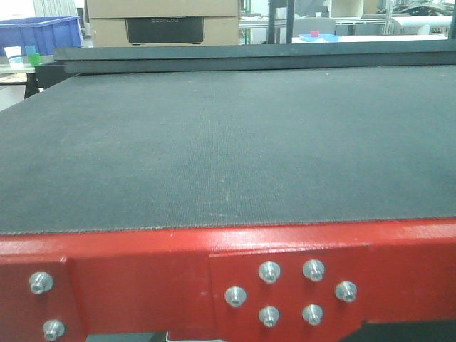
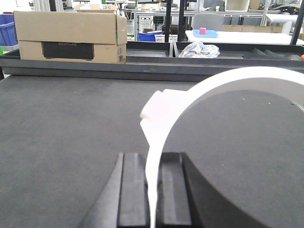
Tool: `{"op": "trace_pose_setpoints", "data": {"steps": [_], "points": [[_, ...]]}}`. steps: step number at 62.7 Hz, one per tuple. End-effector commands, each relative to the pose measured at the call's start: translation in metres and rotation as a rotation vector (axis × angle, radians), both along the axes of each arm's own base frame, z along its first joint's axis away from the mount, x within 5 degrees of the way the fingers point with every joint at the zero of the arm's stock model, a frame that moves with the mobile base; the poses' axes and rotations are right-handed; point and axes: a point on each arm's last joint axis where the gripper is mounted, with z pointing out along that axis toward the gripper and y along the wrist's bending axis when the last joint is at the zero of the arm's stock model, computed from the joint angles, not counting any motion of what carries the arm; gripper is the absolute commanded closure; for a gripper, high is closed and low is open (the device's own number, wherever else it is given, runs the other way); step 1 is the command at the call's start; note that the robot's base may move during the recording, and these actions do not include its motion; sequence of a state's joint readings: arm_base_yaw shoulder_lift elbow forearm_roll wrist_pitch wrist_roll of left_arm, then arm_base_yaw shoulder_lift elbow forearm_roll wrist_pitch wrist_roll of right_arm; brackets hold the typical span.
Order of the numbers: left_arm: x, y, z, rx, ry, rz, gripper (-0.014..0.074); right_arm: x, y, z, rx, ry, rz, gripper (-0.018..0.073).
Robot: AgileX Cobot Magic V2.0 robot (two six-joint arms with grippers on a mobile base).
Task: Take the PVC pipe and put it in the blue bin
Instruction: 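Hold both pipe pieces raised while the base starts backing away, then drive the base along the table toward the shelving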
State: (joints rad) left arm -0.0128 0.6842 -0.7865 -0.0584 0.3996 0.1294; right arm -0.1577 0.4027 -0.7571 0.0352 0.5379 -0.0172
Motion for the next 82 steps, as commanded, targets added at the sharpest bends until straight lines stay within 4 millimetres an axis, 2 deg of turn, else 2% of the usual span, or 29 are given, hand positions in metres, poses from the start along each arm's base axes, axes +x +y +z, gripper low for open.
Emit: {"op": "trace_pose_setpoints", "data": {"steps": [1,82], "points": [[-0.0020,-0.0005,0.0047,-0.005,-0.041,-0.003,0.0707,-0.0011,0.0002,0.0021,-0.006,-0.026,0.000,0.0721],[-0.0020,-0.0005,0.0047,-0.005,-0.041,-0.003,0.0707,-0.0011,0.0002,0.0021,-0.006,-0.026,0.000,0.0721]]}}
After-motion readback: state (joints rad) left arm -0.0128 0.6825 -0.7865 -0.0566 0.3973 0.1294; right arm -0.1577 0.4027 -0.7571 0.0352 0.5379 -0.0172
